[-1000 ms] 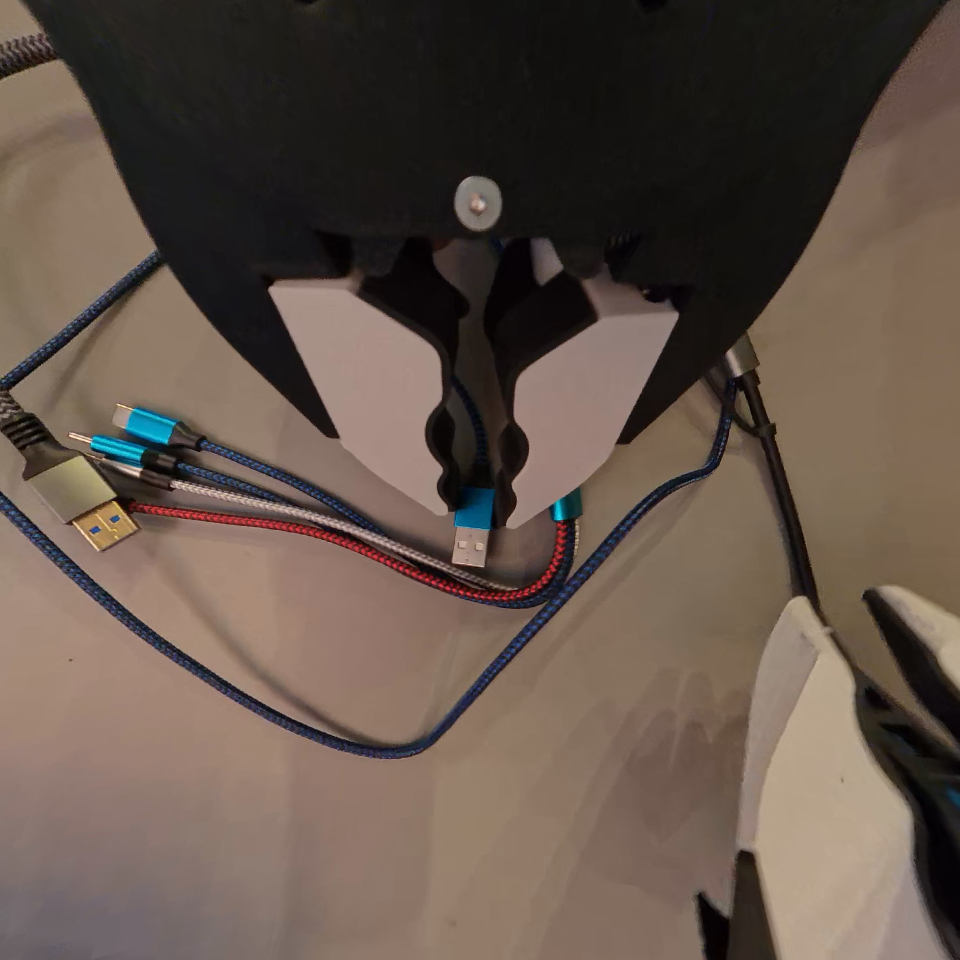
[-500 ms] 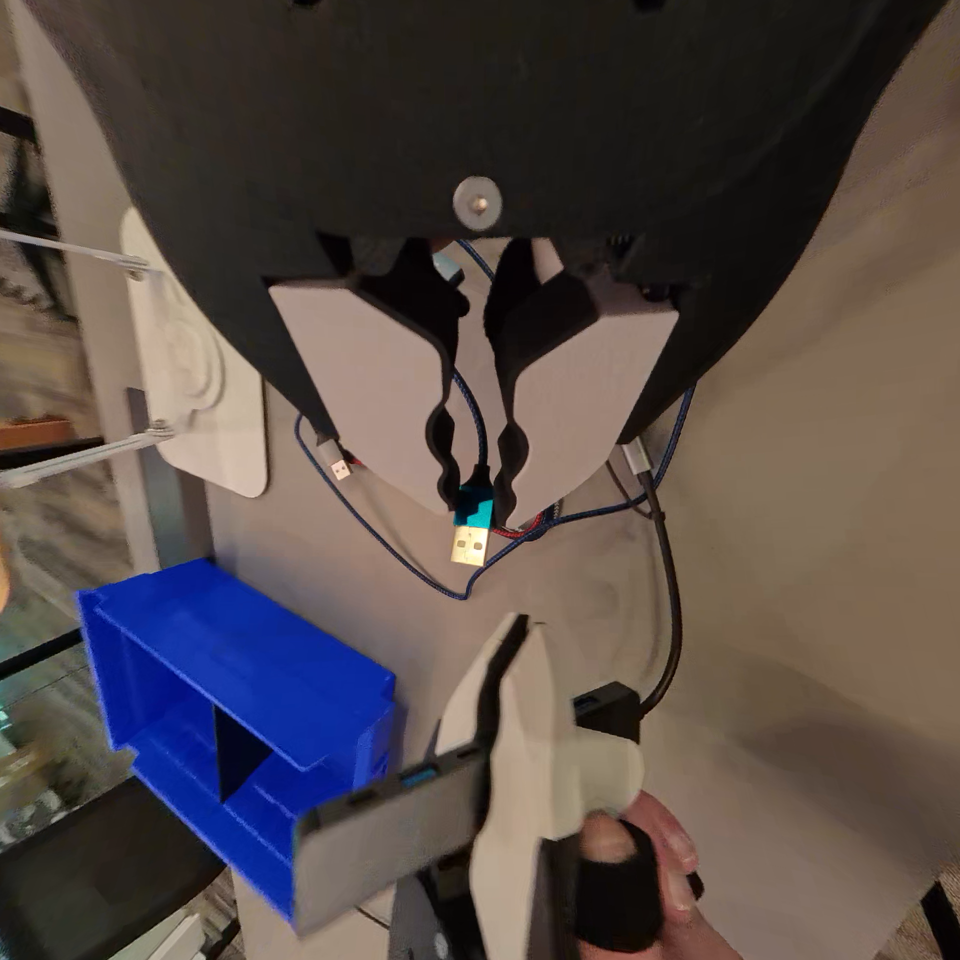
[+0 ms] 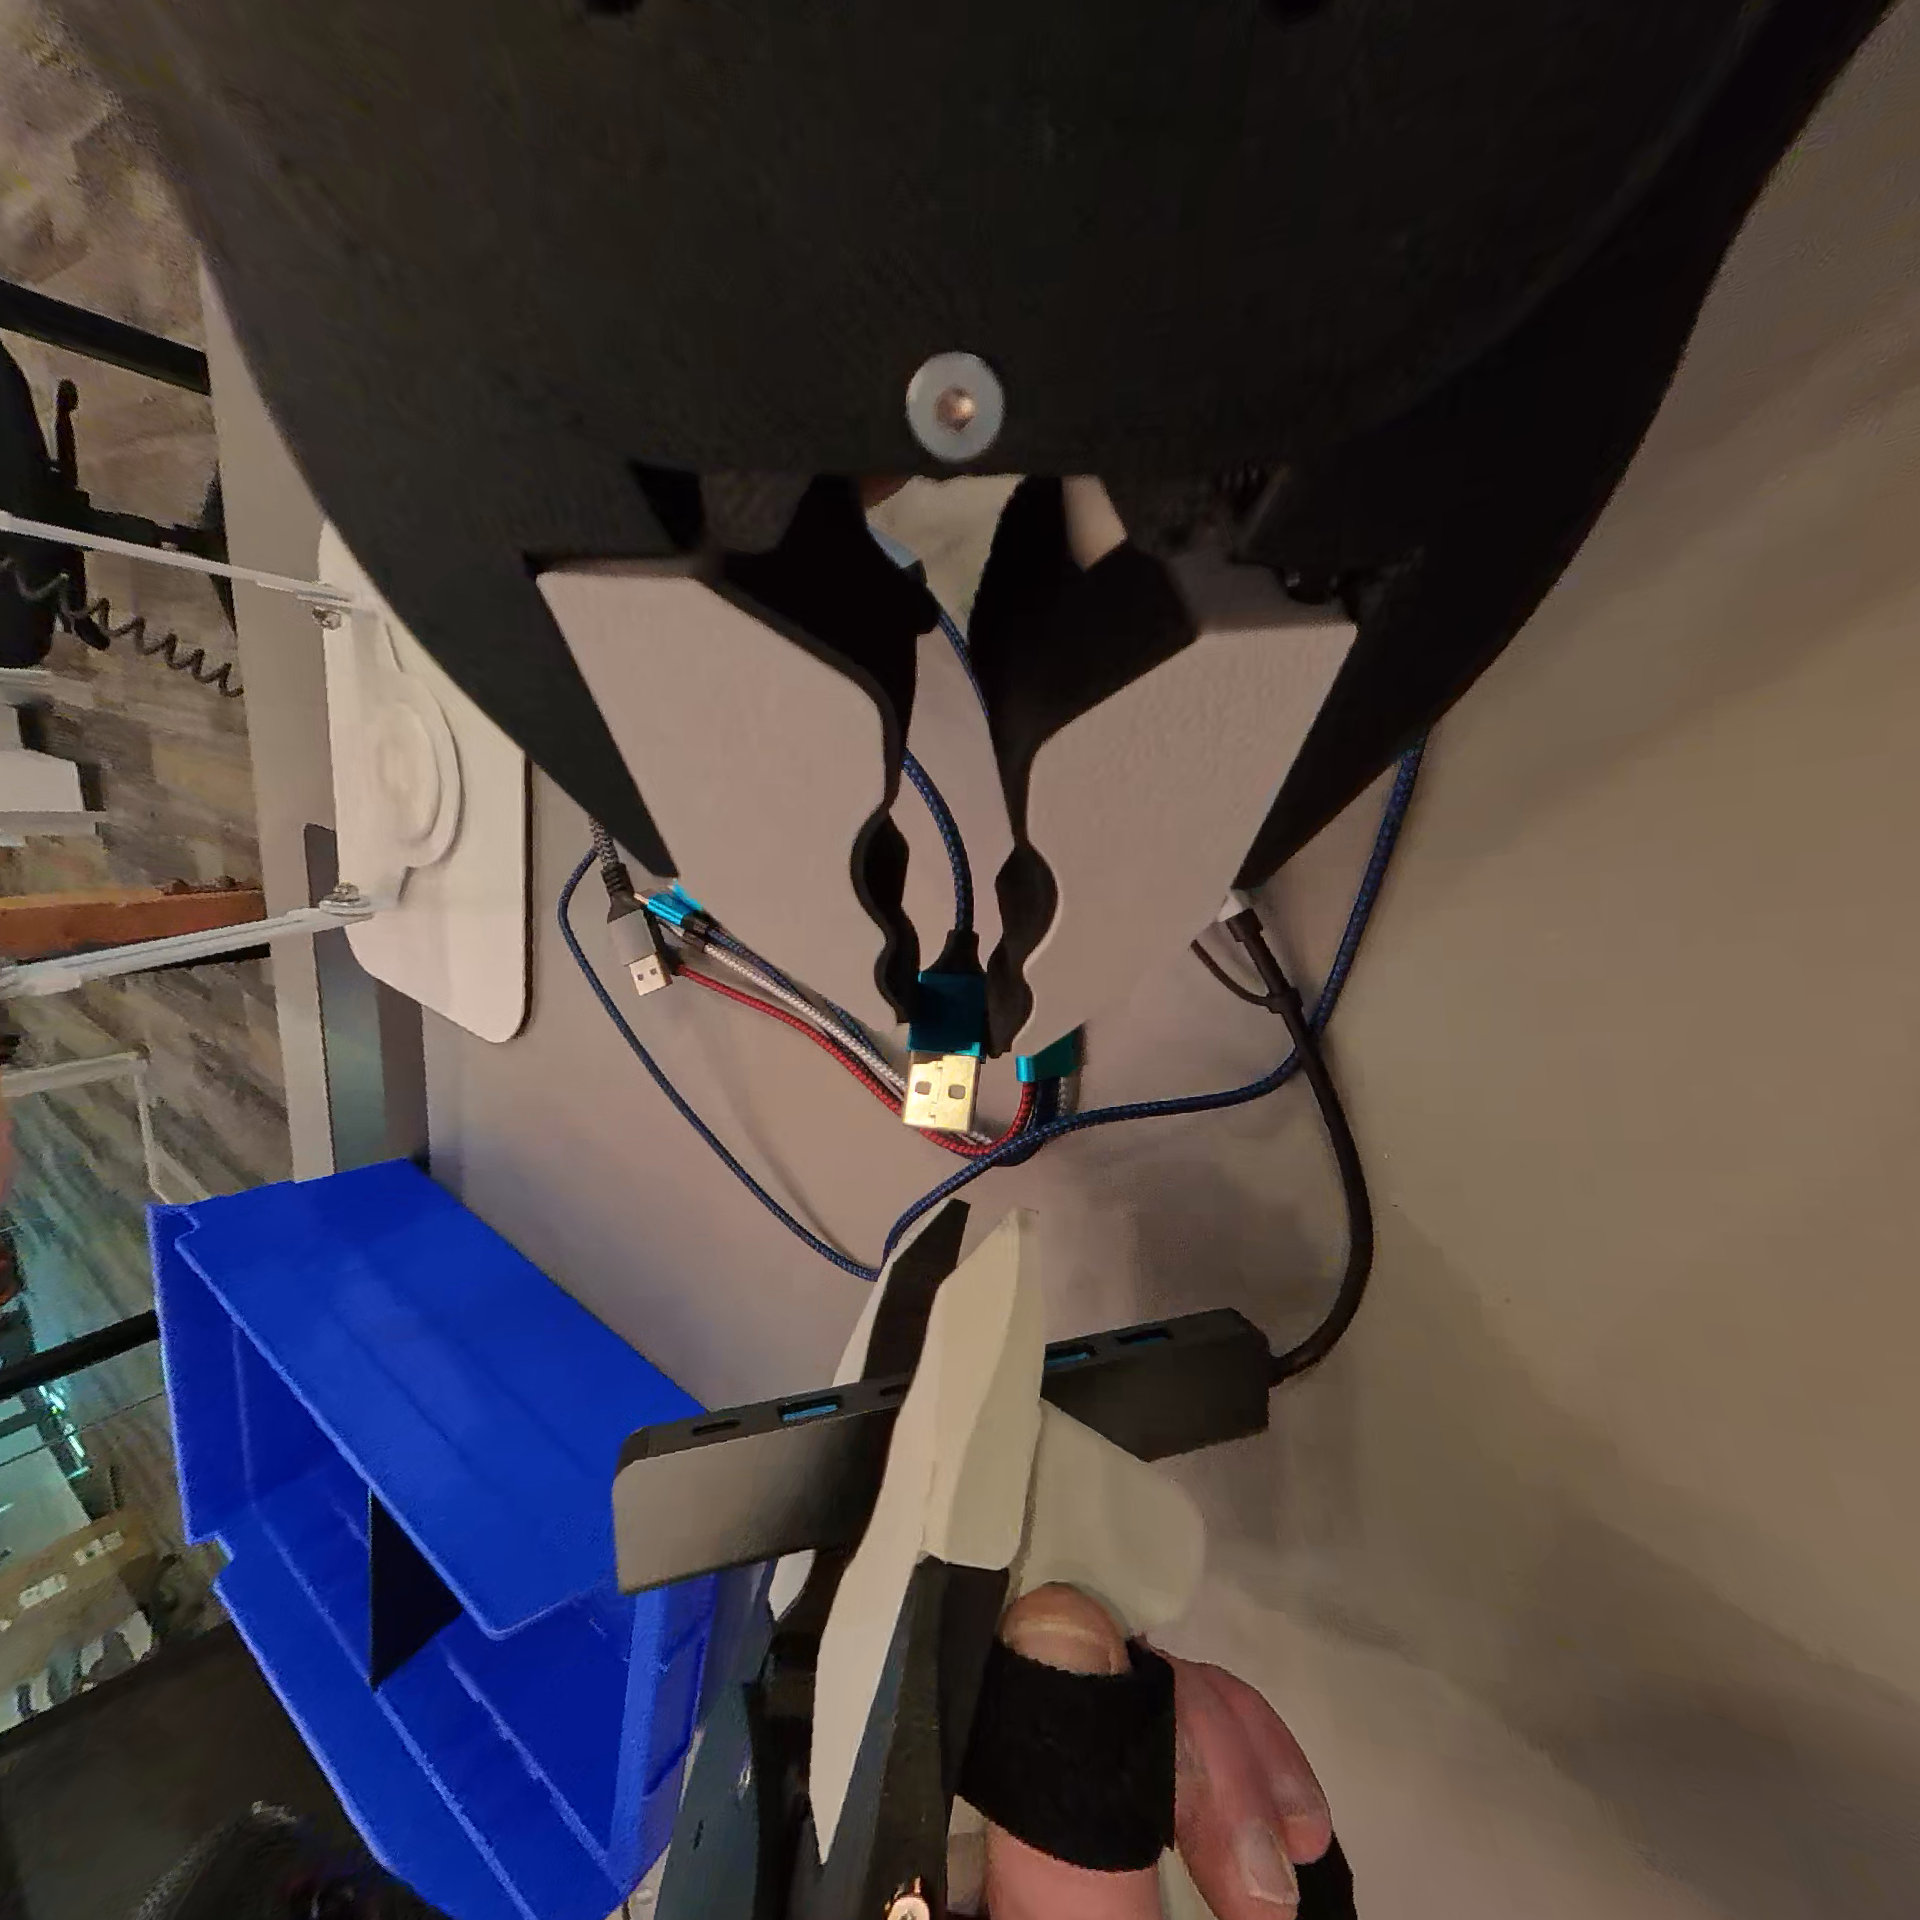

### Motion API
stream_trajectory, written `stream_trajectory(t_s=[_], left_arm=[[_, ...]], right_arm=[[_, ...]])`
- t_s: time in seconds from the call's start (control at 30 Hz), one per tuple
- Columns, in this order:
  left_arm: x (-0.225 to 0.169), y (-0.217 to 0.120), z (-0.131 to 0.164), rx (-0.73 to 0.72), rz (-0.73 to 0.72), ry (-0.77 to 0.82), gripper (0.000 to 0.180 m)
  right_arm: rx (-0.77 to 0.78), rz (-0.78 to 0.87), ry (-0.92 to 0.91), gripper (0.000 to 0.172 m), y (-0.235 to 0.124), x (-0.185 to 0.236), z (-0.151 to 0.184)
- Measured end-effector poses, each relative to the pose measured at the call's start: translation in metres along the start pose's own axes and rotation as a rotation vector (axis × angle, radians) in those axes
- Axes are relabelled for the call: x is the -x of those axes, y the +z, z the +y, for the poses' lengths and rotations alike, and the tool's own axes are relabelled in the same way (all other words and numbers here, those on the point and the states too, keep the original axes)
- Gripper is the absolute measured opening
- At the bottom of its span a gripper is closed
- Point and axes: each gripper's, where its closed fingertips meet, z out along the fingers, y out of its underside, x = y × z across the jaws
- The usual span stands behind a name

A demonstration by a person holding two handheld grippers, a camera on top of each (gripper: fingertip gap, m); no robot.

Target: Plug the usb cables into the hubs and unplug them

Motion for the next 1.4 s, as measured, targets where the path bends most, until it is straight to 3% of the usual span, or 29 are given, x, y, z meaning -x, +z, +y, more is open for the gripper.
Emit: stream_trajectory(t_s=[0.1,0.2,0.37,0.47,0.53,0.67,0.77,0.87,1.03,1.13,1.3,1.4], left_arm=[[0.014,0.0,0.005,0.045,-0.085,0.012,0.085],[0.027,-0.008,0.003,0.045,-0.152,0.014,0.108],[0.046,-0.052,-0.026,-0.081,-0.366,0.068,0.121],[0.021,-0.062,-0.048,-0.159,-0.379,0.153,0.098],[-0.011,-0.047,-0.054,-0.166,-0.286,0.208,0.072],[-0.051,-0.002,-0.046,-0.091,-0.107,0.229,0.045],[-0.06,0.011,-0.044,-0.098,0.001,0.177,0.023],[-0.058,0.011,-0.047,-0.136,0.018,0.153,0.007],[-0.057,0.011,-0.045,-0.155,0.051,0.153,0.006],[-0.058,0.012,-0.042,-0.13,0.024,0.234,0.006],[-0.074,0.009,-0.042,-0.125,-0.007,0.475,0.006],[-0.078,0.008,-0.042,-0.121,-0.043,0.565,0.006]], right_arm=[[0.004,0.0,0.009,0.013,0.001,0.001,0.005],[0.007,0.002,0.013,0.013,0.003,0.001,0.01],[0.004,0.043,-0.004,0.013,0.0,-0.004,0.01],[0.005,0.097,-0.04,0.013,-0.003,-0.008,0.007],[0.008,0.141,-0.073,0.013,-0.006,-0.012,0.002],[0.014,0.192,-0.125,0.013,-0.01,-0.015,-0.01],[0.053,0.236,-0.176,0.013,-0.012,-0.018,-0.01],[0.055,0.268,-0.198,0.013,-0.016,-0.02,-0.011],[0.078,0.289,-0.245,0.013,-0.016,-0.02,-0.011],[0.013,0.18,-0.164,0.02,-0.023,-0.017,-0.013],[-0.109,-0.259,0.162,0.036,-0.037,-0.012,-0.013],[-0.151,-0.517,0.256,0.027,-0.036,0.003,-0.015]])
